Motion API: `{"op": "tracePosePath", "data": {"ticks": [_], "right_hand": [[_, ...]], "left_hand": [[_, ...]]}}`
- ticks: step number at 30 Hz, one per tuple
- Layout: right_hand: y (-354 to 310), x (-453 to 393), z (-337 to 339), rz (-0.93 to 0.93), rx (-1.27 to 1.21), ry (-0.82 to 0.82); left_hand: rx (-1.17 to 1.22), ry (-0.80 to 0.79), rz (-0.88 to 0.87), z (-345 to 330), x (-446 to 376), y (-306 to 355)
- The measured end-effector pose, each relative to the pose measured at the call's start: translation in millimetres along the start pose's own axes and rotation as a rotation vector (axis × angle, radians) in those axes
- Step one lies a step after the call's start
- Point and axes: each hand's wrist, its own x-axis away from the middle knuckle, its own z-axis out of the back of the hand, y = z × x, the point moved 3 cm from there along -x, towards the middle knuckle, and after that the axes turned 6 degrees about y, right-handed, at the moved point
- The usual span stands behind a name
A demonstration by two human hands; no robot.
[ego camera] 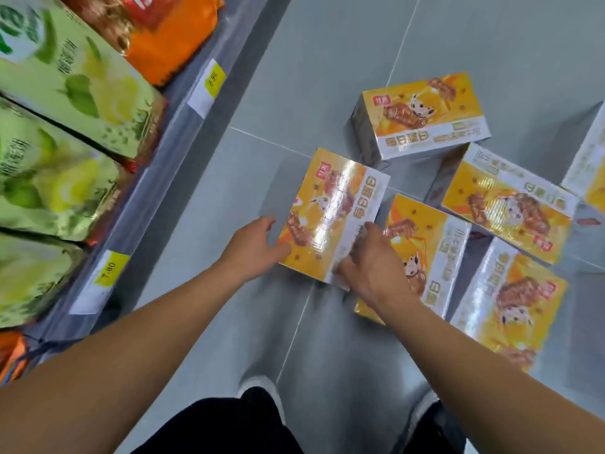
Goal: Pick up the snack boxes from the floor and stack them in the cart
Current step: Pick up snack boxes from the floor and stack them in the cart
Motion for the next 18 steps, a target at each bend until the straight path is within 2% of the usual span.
{"op": "tracePosePath", "data": {"ticks": [4,9,14,18], "right_hand": [[-6.6,-6.5,-21.5,0.024,-0.073,0.035],[-20.7,11.1,-7.8,0.023,-0.176,0.036],[-45.8,62.8,45.9,-0.041,-0.222,-0.051],[-76.1,140.3,133.1,-0.071,-0.271,-0.119]], "left_hand": [[0.137,-0.134,0.007,-24.8,-8.5,-12.4],[0.549,-0.111,0.095,-19.8,27.5,-13.6],[0.708,-0.033,0.227,27.8,98.7,27.7],[0.745,0.007,0.265,94.8,190.0,88.1]]}}
